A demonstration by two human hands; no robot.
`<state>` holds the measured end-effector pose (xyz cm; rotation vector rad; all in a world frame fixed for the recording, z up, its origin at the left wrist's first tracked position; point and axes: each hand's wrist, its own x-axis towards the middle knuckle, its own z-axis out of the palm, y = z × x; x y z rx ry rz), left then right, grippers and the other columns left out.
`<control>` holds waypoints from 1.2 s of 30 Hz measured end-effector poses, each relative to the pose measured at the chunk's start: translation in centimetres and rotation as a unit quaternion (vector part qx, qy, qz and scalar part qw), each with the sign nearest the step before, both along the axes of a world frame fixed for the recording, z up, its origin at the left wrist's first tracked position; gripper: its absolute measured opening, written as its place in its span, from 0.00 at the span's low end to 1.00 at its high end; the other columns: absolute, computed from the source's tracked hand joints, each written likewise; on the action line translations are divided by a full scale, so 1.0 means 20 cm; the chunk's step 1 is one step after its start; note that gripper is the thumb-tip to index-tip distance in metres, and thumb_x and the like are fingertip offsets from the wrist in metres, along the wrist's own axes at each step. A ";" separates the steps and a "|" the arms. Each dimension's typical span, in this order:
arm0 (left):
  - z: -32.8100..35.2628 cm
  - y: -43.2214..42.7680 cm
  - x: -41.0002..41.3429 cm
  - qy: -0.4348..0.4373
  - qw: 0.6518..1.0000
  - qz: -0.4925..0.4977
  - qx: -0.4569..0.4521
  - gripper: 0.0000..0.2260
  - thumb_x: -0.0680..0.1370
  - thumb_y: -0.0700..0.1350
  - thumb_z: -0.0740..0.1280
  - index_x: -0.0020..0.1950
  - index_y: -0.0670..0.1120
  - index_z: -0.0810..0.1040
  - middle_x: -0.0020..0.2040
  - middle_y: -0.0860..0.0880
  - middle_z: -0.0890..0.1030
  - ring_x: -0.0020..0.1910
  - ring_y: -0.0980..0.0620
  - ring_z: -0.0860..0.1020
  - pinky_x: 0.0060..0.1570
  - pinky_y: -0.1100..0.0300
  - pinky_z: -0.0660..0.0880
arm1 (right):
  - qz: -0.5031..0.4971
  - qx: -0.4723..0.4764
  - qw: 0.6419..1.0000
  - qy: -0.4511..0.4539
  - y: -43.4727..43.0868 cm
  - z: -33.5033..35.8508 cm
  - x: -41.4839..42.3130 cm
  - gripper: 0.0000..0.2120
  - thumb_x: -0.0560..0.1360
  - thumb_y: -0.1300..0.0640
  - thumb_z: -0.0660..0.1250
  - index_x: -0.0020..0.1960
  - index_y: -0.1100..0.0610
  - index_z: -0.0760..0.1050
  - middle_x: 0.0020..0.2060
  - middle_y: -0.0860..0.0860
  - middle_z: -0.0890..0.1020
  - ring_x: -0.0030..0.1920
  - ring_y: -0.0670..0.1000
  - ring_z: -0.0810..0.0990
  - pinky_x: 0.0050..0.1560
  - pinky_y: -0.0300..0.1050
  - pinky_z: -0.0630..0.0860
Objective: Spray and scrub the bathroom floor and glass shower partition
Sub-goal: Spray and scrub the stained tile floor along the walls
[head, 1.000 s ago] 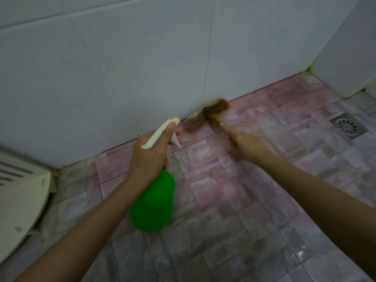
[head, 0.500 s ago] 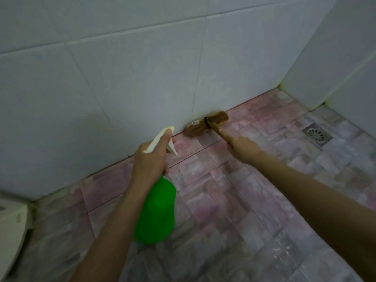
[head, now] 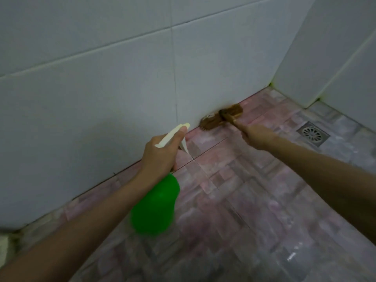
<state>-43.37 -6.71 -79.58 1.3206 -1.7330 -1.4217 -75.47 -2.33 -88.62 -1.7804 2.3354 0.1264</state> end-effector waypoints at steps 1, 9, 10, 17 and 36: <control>0.00 -0.01 -0.04 -0.008 1.000 -0.005 0.004 0.27 0.74 0.67 0.65 0.45 0.43 0.87 0.23 0.43 0.76 0.21 0.51 0.73 0.32 0.59 0.72 | 0.032 -0.009 0.999 -0.010 0.01 -0.03 0.00 0.28 0.81 0.58 0.53 0.78 0.46 0.49 0.43 0.60 0.78 0.40 0.58 0.78 0.40 0.50 0.74; -0.05 -0.07 -0.45 -0.013 0.999 -0.020 0.023 0.37 0.64 0.76 0.62 0.46 0.43 0.86 0.44 0.37 0.86 0.25 0.45 0.75 0.32 0.50 0.75 | -0.012 -0.050 0.999 -0.008 0.00 -0.15 -0.58 0.29 0.81 0.58 0.54 0.78 0.44 0.48 0.41 0.61 0.79 0.36 0.56 0.76 0.36 0.45 0.69; -0.06 -0.07 -0.49 -0.006 0.999 -0.019 0.024 0.34 0.65 0.75 0.63 0.46 0.46 0.87 0.45 0.37 0.86 0.25 0.45 0.75 0.32 0.50 0.75 | -0.004 -0.051 0.998 -0.022 -0.01 -0.13 -0.61 0.29 0.81 0.59 0.55 0.78 0.46 0.49 0.41 0.60 0.79 0.35 0.56 0.75 0.37 0.45 0.68; -0.06 -0.05 -0.75 0.034 0.999 0.020 0.017 0.23 0.66 0.74 0.62 0.44 0.59 0.87 0.45 0.36 0.86 0.25 0.44 0.76 0.32 0.54 0.73 | 0.064 -0.052 0.996 -0.021 0.00 -0.20 -0.83 0.27 0.81 0.57 0.54 0.77 0.42 0.52 0.40 0.57 0.77 0.38 0.55 0.76 0.40 0.45 0.72; -0.10 -0.13 -1.06 0.059 0.998 0.017 -0.001 0.15 0.67 0.72 0.63 0.40 0.67 0.85 0.50 0.34 0.85 0.48 0.32 0.83 0.34 0.49 0.74 | 0.108 -0.103 0.988 -0.038 -0.01 -0.18 -1.24 0.27 0.80 0.58 0.58 0.75 0.42 0.58 0.43 0.63 0.81 0.41 0.60 0.81 0.45 0.48 0.77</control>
